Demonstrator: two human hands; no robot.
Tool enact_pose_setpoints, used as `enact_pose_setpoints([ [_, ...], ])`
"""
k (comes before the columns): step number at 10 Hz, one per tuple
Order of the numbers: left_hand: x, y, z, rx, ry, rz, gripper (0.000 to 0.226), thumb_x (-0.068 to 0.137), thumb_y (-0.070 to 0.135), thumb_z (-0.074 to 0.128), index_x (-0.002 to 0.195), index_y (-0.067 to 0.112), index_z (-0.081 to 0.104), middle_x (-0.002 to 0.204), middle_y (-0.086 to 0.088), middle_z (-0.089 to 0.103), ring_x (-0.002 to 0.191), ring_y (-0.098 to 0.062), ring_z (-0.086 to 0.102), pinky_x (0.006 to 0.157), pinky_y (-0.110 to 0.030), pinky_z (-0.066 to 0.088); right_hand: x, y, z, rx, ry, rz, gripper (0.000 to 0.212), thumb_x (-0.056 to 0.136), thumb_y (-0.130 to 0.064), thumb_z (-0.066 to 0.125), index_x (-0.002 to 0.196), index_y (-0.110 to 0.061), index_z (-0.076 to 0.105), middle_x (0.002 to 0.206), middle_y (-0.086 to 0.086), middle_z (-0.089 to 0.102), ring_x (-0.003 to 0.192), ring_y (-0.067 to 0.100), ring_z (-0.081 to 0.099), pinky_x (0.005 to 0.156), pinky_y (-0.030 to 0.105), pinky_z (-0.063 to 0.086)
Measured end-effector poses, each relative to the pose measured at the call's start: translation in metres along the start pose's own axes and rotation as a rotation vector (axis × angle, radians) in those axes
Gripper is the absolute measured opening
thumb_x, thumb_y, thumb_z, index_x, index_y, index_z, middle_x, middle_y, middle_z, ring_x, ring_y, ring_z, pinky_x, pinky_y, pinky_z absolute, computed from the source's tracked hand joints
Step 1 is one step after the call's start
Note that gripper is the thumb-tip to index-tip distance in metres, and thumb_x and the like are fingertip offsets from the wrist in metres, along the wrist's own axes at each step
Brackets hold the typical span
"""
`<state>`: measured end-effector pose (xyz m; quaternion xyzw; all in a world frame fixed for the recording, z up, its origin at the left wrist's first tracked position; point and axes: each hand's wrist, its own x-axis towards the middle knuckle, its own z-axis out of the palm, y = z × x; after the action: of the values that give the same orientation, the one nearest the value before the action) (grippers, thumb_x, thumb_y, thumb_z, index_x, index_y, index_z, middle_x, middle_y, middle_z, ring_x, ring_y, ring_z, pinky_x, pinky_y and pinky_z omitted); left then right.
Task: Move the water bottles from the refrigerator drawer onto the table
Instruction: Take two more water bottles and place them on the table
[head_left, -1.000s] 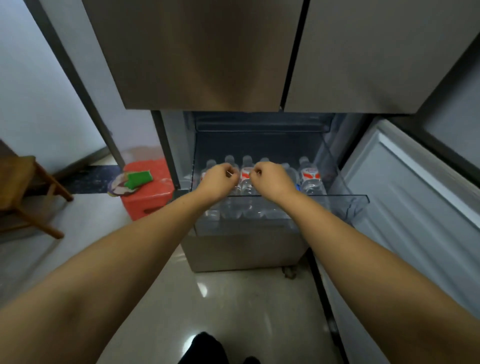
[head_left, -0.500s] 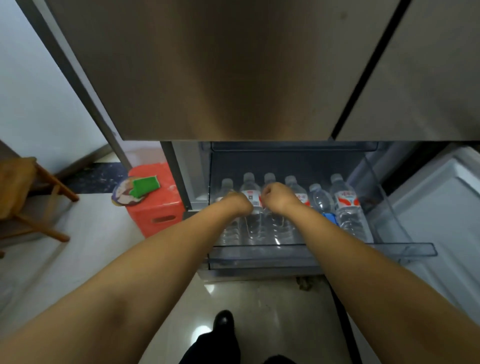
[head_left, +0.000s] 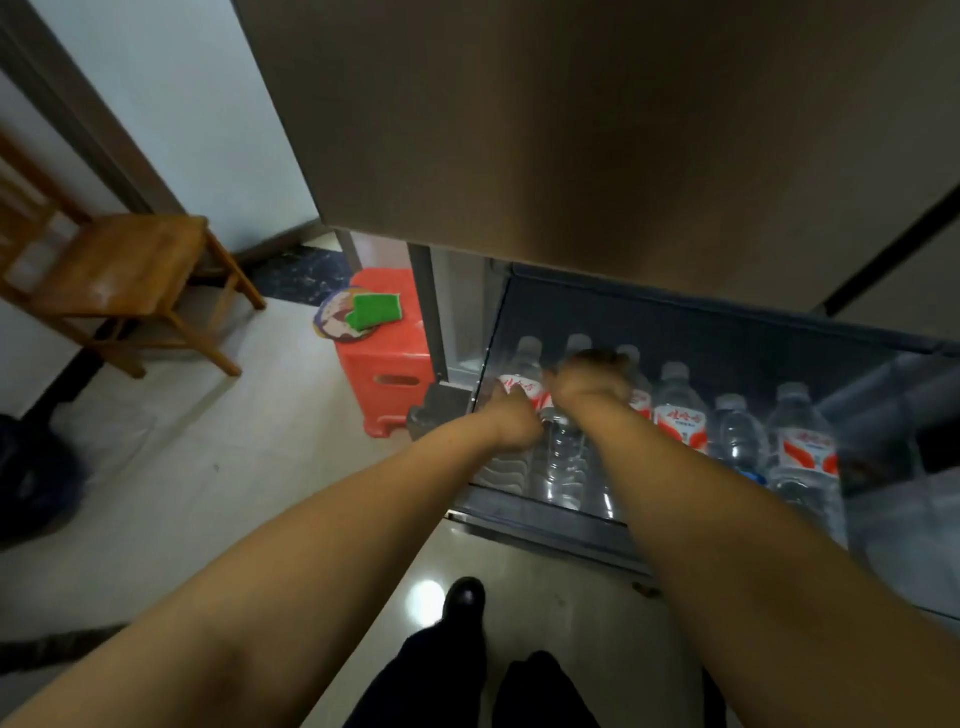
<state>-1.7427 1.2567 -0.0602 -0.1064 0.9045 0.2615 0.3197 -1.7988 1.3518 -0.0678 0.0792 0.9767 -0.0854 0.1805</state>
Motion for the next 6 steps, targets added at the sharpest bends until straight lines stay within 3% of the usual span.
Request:
enact_pose_setpoints([
  [2,0.003,-0.002,0.006,-0.077,0.029,-0.055,0.068,0.098,0.024,0.043,0.15,-0.004,0.009,0.157,-0.026,-0.01,0.145,-0.039,0.017,0.119,-0.035,0.016,-0.004,0.001,0.003,0.098,-0.017,0.021,0.053,0.087,-0.061,0.041,0.11,-0.018,0.061,0.123,0.016,0.056,0.117,0.037,0.049,0.098,0.045,0.042],
  [3,0.0,0.003,0.003,-0.045,0.022,-0.04,0.059,0.1,0.02,0.04,0.148,-0.006,0.017,0.158,-0.023,0.009,0.145,-0.035,0.017,0.119,-0.037,0.016,-0.013,0.007,0.001,0.181,0.033,0.0,0.051,0.085,-0.062,0.047,0.105,-0.018,0.063,0.12,0.013,0.057,0.116,0.034,0.05,0.101,0.042,0.04],
  [4,0.003,0.006,0.0,-0.066,0.071,-0.028,0.055,0.098,0.022,0.045,0.146,0.0,0.03,0.155,-0.021,0.022,0.142,-0.036,0.026,0.117,-0.04,0.023,-0.021,0.01,-0.002,0.31,0.015,-0.021,0.036,0.084,-0.057,0.055,0.087,-0.021,0.057,0.114,0.009,0.06,0.11,0.031,0.054,0.099,0.039,0.042],
  [6,0.01,0.008,-0.006,-0.24,0.118,-0.086,0.042,0.089,0.019,0.06,0.126,0.001,0.053,0.131,-0.017,0.056,0.118,-0.036,0.055,0.101,-0.041,0.047,-0.037,0.028,-0.017,0.684,-0.089,0.029,0.04,0.091,-0.027,0.061,0.123,-0.004,0.054,0.112,0.01,0.056,0.112,0.029,0.056,0.08,0.027,0.039],
])
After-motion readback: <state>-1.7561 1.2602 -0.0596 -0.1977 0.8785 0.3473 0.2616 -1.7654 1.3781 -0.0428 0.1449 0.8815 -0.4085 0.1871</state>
